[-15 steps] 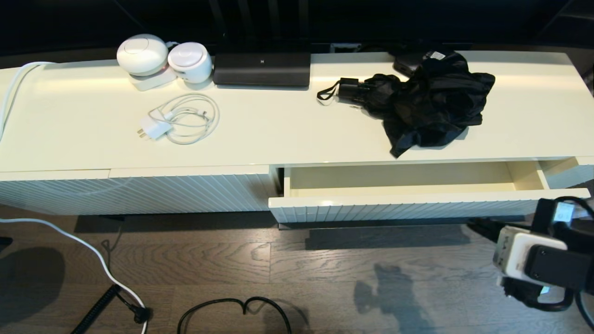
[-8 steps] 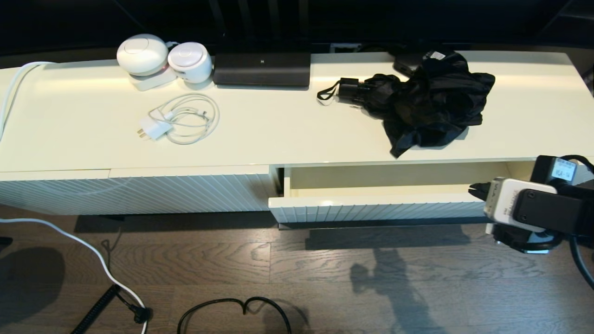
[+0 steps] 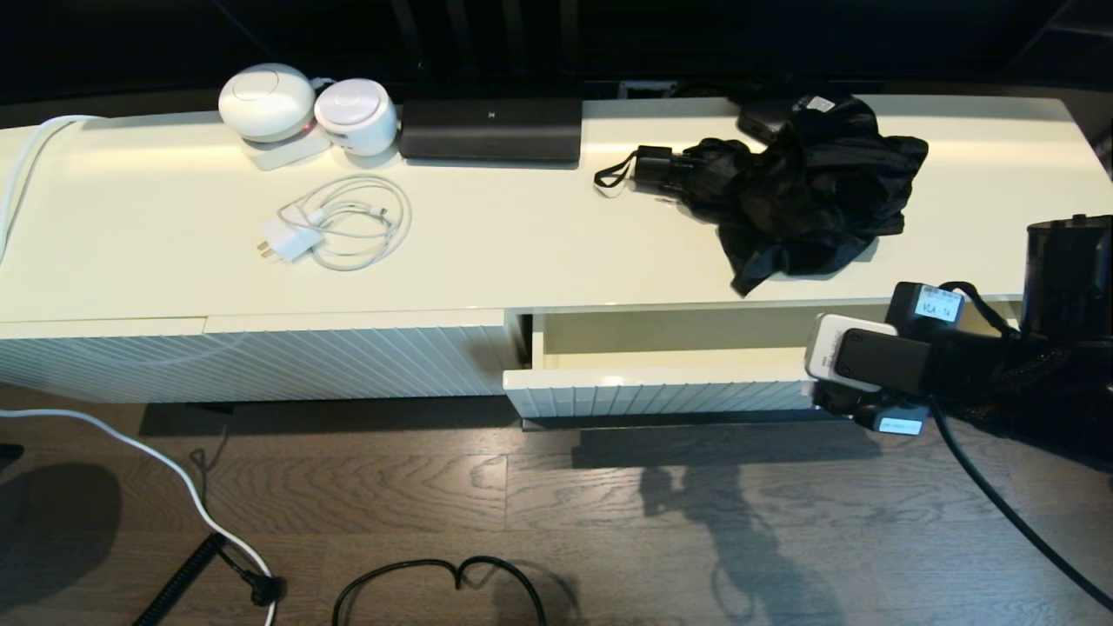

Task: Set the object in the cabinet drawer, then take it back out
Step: Open the drawer

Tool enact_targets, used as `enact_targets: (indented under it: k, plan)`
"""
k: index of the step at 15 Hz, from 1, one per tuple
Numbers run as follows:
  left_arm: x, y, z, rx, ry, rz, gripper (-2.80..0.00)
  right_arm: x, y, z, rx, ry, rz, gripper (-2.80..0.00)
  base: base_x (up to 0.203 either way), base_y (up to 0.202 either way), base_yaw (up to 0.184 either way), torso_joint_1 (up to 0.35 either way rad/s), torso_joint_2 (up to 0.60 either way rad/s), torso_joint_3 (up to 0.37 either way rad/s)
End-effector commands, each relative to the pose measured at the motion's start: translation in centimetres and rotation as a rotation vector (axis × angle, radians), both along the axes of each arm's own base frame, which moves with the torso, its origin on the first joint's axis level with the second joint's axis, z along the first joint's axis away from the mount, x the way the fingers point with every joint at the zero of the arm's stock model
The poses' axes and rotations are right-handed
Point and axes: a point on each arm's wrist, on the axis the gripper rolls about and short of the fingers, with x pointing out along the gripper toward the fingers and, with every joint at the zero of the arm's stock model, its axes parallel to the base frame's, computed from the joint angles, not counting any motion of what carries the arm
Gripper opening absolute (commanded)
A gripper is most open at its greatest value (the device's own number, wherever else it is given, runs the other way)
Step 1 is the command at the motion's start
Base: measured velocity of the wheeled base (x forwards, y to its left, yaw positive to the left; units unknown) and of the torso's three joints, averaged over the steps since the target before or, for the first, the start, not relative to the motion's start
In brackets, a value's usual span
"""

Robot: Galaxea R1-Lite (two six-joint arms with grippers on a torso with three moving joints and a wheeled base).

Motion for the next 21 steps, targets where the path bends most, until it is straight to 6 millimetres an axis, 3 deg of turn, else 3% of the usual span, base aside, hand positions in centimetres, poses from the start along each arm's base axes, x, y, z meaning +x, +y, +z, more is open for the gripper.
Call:
enact_targets:
  k: [1,21]
  plan:
    - [0.0,0.0,0.0,0.0,-0.002,0.0,-2.8,0.9,0.4,-1.1,-0.02,0.026,-0.003,-2.8,0.0,0.0,0.0,0.0,0.0,0.0]
    - [0.0,0.0,0.0,0.0,-0.002,0.0,-2.8,3.5,0.8,-1.8,-0.051,-0.077,0.003,-2.8,0.0,0.0,0.0,0.0,0.0,0.0]
